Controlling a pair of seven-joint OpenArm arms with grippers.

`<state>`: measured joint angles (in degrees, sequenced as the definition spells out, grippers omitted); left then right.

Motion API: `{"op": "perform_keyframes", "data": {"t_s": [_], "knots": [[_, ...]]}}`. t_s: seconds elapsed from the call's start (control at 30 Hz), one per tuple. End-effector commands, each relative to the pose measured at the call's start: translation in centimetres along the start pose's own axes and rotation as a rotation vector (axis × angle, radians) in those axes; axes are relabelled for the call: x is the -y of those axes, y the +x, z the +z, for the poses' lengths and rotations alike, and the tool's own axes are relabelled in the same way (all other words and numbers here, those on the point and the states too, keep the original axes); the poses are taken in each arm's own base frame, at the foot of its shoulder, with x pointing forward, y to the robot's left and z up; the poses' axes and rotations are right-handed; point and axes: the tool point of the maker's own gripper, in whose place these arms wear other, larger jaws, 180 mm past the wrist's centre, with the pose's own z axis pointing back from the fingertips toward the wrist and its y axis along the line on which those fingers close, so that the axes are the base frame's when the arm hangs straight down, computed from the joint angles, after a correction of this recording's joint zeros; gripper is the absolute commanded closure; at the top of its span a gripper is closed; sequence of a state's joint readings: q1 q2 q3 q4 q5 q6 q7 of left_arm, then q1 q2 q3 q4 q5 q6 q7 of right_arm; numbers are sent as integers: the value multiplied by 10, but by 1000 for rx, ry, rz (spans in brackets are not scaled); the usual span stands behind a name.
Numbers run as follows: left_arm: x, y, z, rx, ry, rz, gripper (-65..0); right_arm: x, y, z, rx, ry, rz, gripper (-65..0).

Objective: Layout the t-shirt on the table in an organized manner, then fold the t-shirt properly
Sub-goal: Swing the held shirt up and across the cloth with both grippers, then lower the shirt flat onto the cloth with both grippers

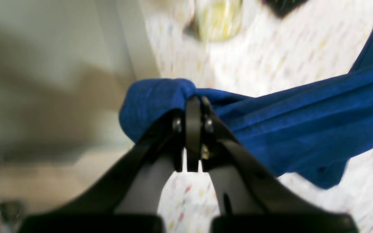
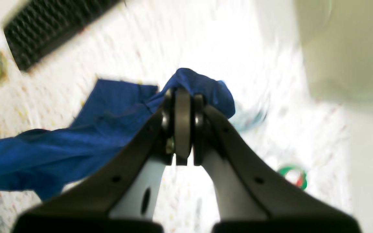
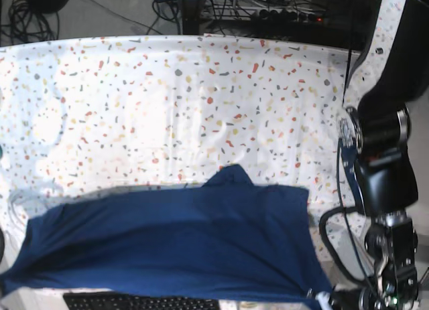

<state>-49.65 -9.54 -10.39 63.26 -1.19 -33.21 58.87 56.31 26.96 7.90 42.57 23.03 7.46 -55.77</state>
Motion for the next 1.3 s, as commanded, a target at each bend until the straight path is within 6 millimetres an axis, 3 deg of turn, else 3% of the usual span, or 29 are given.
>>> {"op": "perform_keyframes", "data": {"t_s": [0.0, 0.13, 0.3, 0.4, 0.5, 0.63, 0.67, 0.73, 0.83, 0.93, 1.07, 1.13, 1.27], "knots": [[-16, 37, 11, 89, 30, 15, 0, 6, 45, 26, 120, -11, 3, -6], [-20, 100, 18, 222, -5, 67, 0, -9, 100, 60, 249, -3, 37, -8], [-21, 173, 43, 368, -30, 106, 0, -19, 157, 107, 396, -6, 67, -8], [-16, 208, 60, 439, -37, 117, 0, -21, 166, 114, 433, -16, 89, -8], [-11, 212, 61, 447, -43, 113, 0, -8, 167, 124, 432, -35, 81, -8], [-19, 208, 71, 421, -8, 99, 0, -9, 163, 148, 395, -51, 114, -6], [-21, 197, 69, 398, 3, 93, 0, -4, 160, 154, 392, -56, 108, -6], [-29, 170, 70, 349, 48, 81, 0, 3, 134, 147, 350, -58, 100, -6], [-36, 113, 71, 244, 128, 52, 0, 22, 81, 134, 261, -72, 74, -6], [-33, 37, 78, 117, 210, 13, 0, 40, -3, 104, 108, -67, 6, -6], [-9, -63, 93, -27, 263, -65, 0, 50, -130, 67, -76, -66, -69, -6], [3, -112, 104, -101, 271, -88, 0, 50, -190, 59, -163, -71, -82, -6], [9, -218, 123, -294, 271, 12, 0, 47, -280, 51, -279, -75, -110, -6]]}}
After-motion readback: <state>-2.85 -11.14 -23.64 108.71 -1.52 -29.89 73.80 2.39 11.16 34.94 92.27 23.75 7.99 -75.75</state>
